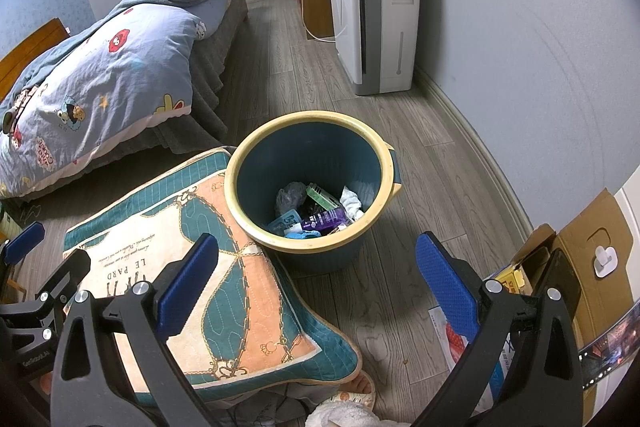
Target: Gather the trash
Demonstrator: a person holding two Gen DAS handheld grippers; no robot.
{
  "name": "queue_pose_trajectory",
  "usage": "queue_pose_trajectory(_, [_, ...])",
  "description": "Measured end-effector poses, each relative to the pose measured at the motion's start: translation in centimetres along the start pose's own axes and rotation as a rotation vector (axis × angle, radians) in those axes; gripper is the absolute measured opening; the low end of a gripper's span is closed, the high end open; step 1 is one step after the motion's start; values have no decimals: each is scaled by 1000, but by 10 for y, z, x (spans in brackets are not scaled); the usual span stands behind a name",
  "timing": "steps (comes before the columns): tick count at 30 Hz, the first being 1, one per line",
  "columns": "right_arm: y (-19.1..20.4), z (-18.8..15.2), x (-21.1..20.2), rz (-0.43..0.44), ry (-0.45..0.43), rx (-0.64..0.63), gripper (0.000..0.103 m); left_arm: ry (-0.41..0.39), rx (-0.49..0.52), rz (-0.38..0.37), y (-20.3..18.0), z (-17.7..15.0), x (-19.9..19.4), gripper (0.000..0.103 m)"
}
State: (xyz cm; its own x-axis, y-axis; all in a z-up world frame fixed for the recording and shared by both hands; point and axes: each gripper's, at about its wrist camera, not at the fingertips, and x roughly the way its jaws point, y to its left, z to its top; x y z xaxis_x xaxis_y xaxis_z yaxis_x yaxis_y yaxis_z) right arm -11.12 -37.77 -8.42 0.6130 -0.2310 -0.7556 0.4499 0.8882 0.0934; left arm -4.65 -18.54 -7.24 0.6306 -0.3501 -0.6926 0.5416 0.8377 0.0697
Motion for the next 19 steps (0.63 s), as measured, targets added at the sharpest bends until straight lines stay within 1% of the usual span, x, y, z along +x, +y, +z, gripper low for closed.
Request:
queue_pose_trajectory(8, [-2,1,0,1,1,-1,97,-2,5,-13,2,2,-1,98])
queue_pose_trajectory(13, [-3,1,1,0,4,2,97,12,2,-29,7,4,-1,98])
queue_pose_trajectory(19, [1,-7,5,-14,32,24,97,12,-12,-30,14,5,-2,98])
